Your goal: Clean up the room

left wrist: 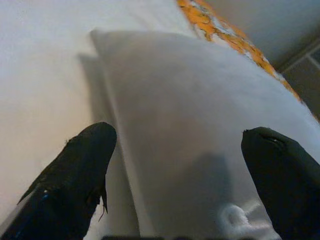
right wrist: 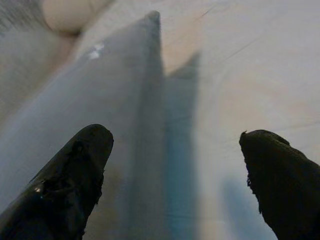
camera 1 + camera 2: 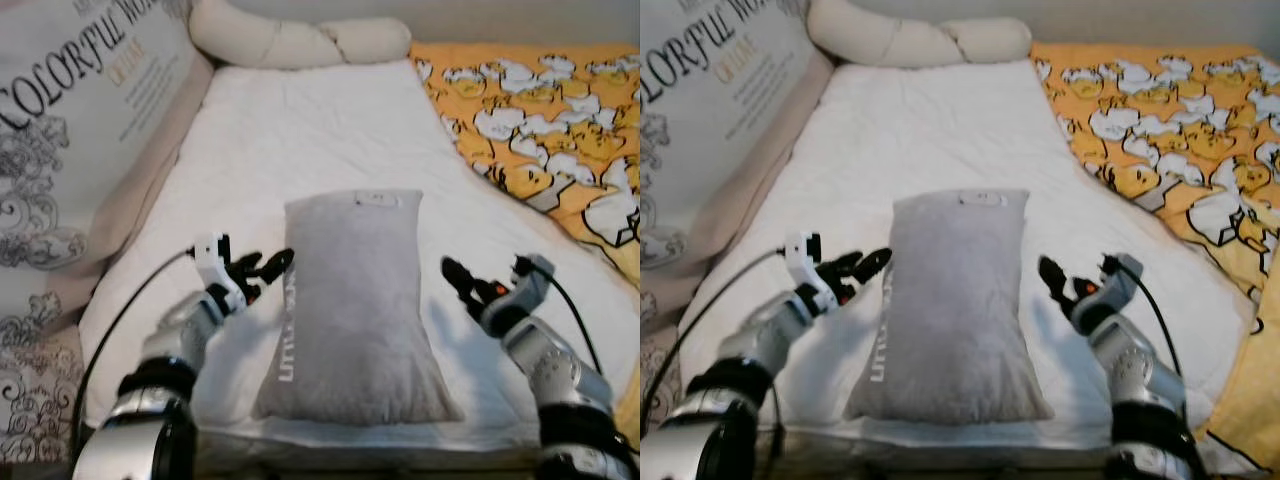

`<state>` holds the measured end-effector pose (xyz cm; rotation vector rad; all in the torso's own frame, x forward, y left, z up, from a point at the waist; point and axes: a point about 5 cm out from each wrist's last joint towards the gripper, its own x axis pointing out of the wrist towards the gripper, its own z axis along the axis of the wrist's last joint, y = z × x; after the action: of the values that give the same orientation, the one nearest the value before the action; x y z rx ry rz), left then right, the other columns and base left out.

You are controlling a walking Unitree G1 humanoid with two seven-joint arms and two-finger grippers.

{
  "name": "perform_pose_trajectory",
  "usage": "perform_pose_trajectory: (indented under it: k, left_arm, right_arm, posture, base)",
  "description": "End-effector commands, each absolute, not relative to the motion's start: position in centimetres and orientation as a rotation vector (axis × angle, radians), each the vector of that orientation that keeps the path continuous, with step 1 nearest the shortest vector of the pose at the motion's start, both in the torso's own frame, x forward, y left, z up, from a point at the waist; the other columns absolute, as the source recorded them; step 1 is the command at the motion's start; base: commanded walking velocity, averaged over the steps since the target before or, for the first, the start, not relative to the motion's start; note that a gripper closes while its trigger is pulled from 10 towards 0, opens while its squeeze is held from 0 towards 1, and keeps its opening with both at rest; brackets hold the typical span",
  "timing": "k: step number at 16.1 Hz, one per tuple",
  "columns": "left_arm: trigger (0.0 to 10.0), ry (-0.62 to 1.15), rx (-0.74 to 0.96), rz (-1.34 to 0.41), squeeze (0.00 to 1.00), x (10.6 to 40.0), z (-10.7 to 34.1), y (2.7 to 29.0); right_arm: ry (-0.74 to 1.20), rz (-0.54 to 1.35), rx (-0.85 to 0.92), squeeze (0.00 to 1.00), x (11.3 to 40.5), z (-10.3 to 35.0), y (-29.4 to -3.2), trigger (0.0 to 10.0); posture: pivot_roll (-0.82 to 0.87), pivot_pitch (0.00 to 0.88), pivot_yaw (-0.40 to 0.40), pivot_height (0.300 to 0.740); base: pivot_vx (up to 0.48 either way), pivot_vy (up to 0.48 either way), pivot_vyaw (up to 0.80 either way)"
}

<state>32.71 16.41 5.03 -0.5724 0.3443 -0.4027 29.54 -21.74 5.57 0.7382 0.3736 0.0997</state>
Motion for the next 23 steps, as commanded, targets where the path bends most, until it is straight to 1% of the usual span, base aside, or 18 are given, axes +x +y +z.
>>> perform_pose_trajectory:
  k: [1,2,3,4,5,6,7,8,9,10,11,12,13,14,15,16,23]
  left_arm:
    - [10.0,0.392,-0.667,-0.353,1.0,32.4,4.1,15.8]
    - [10.0,0.416,-0.693,-0.366,1.0,32.1,3.7,15.2]
    - [10.0,0.436,-0.707,-0.378,1.0,31.9,3.3,14.7]
    - [10.0,0.488,-0.748,-0.426,0.97,31.1,2.5,13.8]
    - [10.0,0.522,-0.751,-0.447,0.62,30.4,1.7,13.4]
    - [10.0,0.537,-0.755,-0.43,0.54,30.1,1.2,13.6]
    - [10.0,0.541,-0.784,-0.42,0.54,29.8,0.9,13.8]
    - [10.0,0.527,-0.829,-0.449,0.53,29.5,1.0,13.7]
    - [10.0,0.52,-0.861,-0.498,0.35,29.4,1.1,13.2]
    - [10.0,0.534,-0.831,-0.557,0.15,29.1,1.1,12.6]
    - [10.0,0.565,-0.792,-0.614,0.04,28.7,0.8,11.7]
    - [10.0,0.588,-0.775,-0.645,0.0,28.3,0.5,11.1]
    - [10.0,0.603,-0.764,-0.677,0.0,28.1,0.4,10.7]
    - [6.3,0.609,-0.754,-0.71,0.0,28.0,0.4,10.4]
    - [0.0,0.611,-0.717,-0.778,0.0,27.9,0.6,9.9]
    - [0.0,0.604,-0.703,-0.809,0.0,27.9,0.8,9.7]
    - [0.0,0.544,-0.672,-0.871,0.0,28.7,2.0,9.7]
  right_arm:
    - [0.411,0.177,0.865,1.0,29.7,4.9,-19.9,10.0]
    - [0.453,0.215,0.88,1.0,29.5,4.2,-19.0,10.0]
    - [0.488,0.24,0.888,0.83,29.3,3.7,-18.4,10.0]
    - [0.558,0.262,0.901,0.0,28.8,2.5,-17.6,10.0]
    - [0.593,0.277,0.926,0.0,28.4,1.9,-17.1,10.0]
    - [0.601,0.291,0.939,0.0,28.3,1.8,-16.9,10.0]
    - [0.607,0.305,0.945,0.0,28.1,1.6,-16.8,10.0]
    - [0.618,0.316,0.941,0.0,27.9,1.4,-16.7,10.0]
    - [0.632,0.321,0.929,0.0,27.7,1.2,-16.6,10.0]
    - [0.638,0.321,0.927,0.0,27.7,1.0,-16.5,10.0]
    - [0.639,0.329,0.929,0.0,27.8,1.0,-16.4,10.0]
    - [0.64,0.348,0.919,0.0,27.9,1.1,-16.1,10.0]
    - [0.646,0.359,0.897,0.0,27.9,1.1,-16.0,4.7]
    - [0.648,0.368,0.889,0.0,27.9,1.1,-15.9,0.0]
    - [0.643,0.382,0.882,0.0,28.0,1.2,-15.8,0.0]
    - [0.632,0.402,0.878,0.0,28.1,1.4,-15.8,0.0]
    - [0.598,0.484,0.841,0.0,28.4,2.2,-15.2,0.0]
  posture:
    - [-0.05,0.0,0.051,0.74]
    - [-0.05,0.0,0.049,0.74]
    - [-0.05,0.0,0.047,0.74]
    - [-0.05,0.0,0.043,0.74]
    - [-0.04,0.0,0.039,0.74]
    - [-0.04,0.0,0.034,0.74]
    - [-0.04,0.0,0.033,0.74]
    - [-0.04,0.0,0.033,0.74]
    - [-0.03,0.0,0.032,0.74]
    - [-0.03,0.0,0.032,0.74]
    - [-0.03,0.0,0.033,0.74]
    - [-0.04,0.0,0.034,0.74]
    - [-0.04,0.0,0.037,0.74]
    - [-0.04,0.0,0.037,0.74]
    - [-0.04,0.0,0.035,0.74]
    - [-0.04,0.0,0.034,0.74]
    - [-0.04,0.0,0.035,0.74]
  base:
    - [0.0,0.0,0.0]
    - [0.0,0.0,0.0]
    - [0.0,0.0,0.0]
    - [0.0,0.0,0.0]
    - [0.0,0.0,0.0]
    - [0.0,0.0,0.0]
    - [0.0,0.0,0.0]
    - [0.0,0.0,0.0]
    - [0.0,0.0,0.0]
    - [0.0,0.0,0.0]
    - [0.0,0.0,0.0]
    - [0.0,0.0,0.0]
    - [0.0,0.0,0.0]
    - [0.0,0.0,0.0]
    - [0.0,0.0,0.0]
    - [0.0,0.0,0.0]
    - [0.0,0.0,0.0]
